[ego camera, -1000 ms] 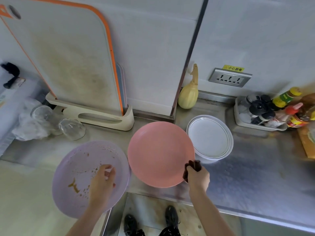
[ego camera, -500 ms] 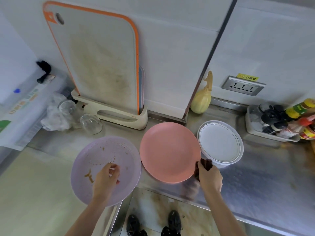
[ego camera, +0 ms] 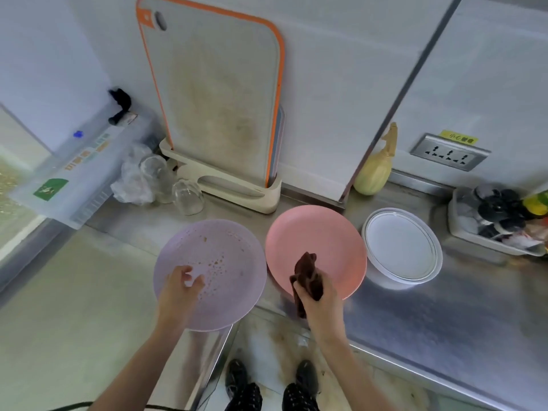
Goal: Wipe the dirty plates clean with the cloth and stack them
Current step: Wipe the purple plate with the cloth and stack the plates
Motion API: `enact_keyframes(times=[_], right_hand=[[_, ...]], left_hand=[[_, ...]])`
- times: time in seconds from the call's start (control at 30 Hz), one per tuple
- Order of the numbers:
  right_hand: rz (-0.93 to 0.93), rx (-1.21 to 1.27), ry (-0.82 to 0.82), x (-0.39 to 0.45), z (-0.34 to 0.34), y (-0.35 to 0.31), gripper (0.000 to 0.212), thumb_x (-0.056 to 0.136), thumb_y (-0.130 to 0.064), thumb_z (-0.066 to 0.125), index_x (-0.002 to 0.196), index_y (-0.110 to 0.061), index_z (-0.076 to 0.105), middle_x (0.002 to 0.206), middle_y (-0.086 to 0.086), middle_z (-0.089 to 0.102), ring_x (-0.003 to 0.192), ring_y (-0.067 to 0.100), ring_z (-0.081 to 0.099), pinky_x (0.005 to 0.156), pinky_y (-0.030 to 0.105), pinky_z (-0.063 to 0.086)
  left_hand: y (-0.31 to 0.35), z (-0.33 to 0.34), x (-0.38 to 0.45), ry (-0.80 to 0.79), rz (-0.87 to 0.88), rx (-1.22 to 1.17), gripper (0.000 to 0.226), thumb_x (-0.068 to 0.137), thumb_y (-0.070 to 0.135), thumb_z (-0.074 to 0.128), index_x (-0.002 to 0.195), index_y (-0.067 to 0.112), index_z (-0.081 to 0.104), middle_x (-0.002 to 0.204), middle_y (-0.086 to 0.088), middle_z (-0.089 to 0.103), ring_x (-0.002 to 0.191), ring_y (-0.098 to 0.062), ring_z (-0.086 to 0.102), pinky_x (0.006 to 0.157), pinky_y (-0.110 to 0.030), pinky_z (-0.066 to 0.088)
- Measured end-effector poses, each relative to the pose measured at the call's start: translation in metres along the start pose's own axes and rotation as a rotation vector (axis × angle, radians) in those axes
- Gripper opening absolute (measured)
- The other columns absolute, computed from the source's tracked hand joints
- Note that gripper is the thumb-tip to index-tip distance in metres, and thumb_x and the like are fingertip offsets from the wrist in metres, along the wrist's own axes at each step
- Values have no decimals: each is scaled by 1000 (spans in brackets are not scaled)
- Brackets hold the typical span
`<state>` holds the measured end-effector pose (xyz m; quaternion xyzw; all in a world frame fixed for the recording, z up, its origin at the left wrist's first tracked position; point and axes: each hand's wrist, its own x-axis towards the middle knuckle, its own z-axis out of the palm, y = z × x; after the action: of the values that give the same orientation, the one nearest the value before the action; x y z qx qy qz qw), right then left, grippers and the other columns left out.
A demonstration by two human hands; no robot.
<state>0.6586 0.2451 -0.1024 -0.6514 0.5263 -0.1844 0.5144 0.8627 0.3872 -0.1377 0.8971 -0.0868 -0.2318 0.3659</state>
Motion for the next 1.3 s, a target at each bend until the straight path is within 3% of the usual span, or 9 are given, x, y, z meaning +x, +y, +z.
enact_keyframes(times=[0.17, 0.27, 0.47, 0.6, 0.73, 0.83, 0.9, 1.0, 1.3], right_hand=[[-90, -63, -175, -2, 52, -6, 38, 86, -22, 67, 121, -19, 54, 112, -5, 56, 100, 14, 55, 88, 31, 46], [-250, -230, -172, -2, 75, 0, 43, 84, -21, 70, 124, -13, 55, 119, 0, 55, 107, 18, 54, 90, 31, 45], [-645, -607, -270, -16, 115, 14, 68, 57, -10, 84, 117, -22, 55, 118, 8, 58, 101, 34, 60, 79, 46, 56], [-639, -895, -421, -33, 131, 25, 46, 67, -66, 57, 107, -43, 50, 122, -1, 58, 113, 31, 55, 85, 51, 53], [-513, -747, -441, -37, 137, 21, 72, 73, -86, 19, 110, -41, 62, 140, -4, 47, 130, 31, 40, 102, 50, 38], [-444, -640, -387, -37, 148, 18, 49, 79, -69, 42, 101, -33, 68, 129, -4, 58, 116, 31, 54, 86, 43, 53], [-440, -579, -363, -38, 158, 14, 49, 77, -46, 48, 120, -26, 62, 133, -4, 54, 120, 27, 49, 96, 42, 48], [-519, -535, -482, -47, 172, -4, 65, 78, -39, 36, 139, -20, 44, 144, -6, 43, 132, 18, 30, 112, 34, 28], [-1088, -821, -460, -31, 134, 4, 45, 81, -42, 49, 121, -22, 54, 133, -4, 55, 114, 26, 58, 89, 33, 52]], left_hand=[[-32, -33, -1, 148, -174, 68, 59, 82, 19, 68, 131, 2, 41, 133, -22, 37, 103, -42, 58, 91, -44, 42], [-45, -31, 1, 80, -226, -18, 55, 86, 17, 62, 131, -5, 38, 130, -26, 47, 115, -40, 50, 93, -42, 38], [-59, -18, 4, 20, -285, -237, 23, 93, 14, 47, 115, 12, 44, 102, -20, 65, 87, -35, 64, 77, -46, 53], [-65, -11, 9, 47, -281, -344, 12, 94, 9, 42, 104, 8, 48, 89, -21, 61, 86, -39, 62, 74, -50, 50], [-59, -7, 5, 19, -256, -540, 17, 98, 28, 43, 104, 16, 53, 100, -16, 63, 83, -29, 60, 62, -38, 46], [-54, -5, 4, 35, -232, -663, 36, 97, 39, 43, 120, 13, 53, 117, -18, 62, 104, -37, 61, 83, -51, 50], [-47, -8, 1, 56, -222, -711, 31, 96, 40, 43, 114, 16, 55, 118, -18, 61, 108, -35, 59, 94, -54, 46], [-36, -14, 2, 69, -156, -721, 15, 99, 26, 41, 98, 15, 50, 96, -9, 60, 94, -25, 57, 81, -38, 49], [-4, -77, 19, 118, 110, -601, 28, 98, 3, 37, 122, 16, 45, 113, -5, 55, 101, -17, 52, 88, -25, 46]])
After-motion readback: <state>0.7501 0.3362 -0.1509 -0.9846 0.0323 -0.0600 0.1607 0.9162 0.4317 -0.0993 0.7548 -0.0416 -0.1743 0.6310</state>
